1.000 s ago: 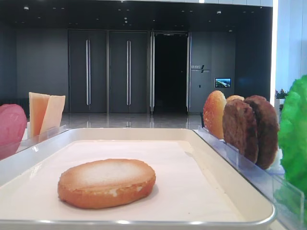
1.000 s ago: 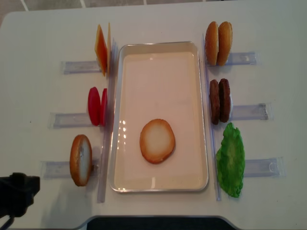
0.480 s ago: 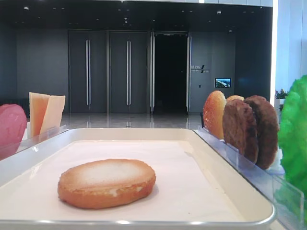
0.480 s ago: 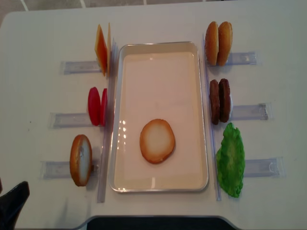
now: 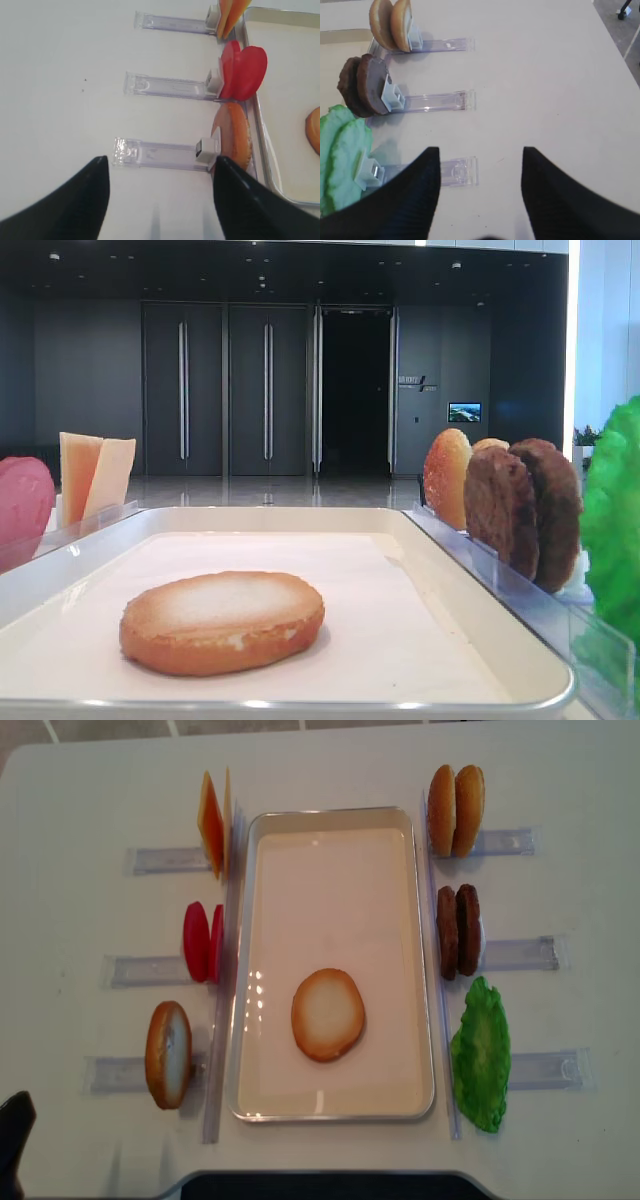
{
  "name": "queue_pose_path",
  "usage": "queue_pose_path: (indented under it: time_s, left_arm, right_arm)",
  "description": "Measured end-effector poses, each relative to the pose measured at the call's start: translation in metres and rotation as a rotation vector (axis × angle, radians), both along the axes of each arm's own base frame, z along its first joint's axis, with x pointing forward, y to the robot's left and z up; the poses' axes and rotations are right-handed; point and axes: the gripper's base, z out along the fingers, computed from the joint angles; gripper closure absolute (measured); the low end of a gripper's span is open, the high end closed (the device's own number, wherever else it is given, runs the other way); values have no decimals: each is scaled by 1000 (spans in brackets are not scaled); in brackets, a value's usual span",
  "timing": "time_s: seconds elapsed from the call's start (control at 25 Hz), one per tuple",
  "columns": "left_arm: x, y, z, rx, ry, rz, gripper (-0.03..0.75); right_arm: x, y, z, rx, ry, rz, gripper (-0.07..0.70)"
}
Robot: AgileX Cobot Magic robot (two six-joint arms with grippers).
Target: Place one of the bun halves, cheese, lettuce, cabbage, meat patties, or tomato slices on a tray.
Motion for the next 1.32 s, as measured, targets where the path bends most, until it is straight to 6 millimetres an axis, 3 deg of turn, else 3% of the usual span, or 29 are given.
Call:
queue_pose_path:
  time_s: [0.16,1.32]
  left_arm:
    - [-8,-1,0,3,-57,0,219]
    - [-9,-1,0,1,-56,1,220]
  right_arm:
    - [0,0,0,0,0,0,249]
    - [0,0,0,0,0,0,249]
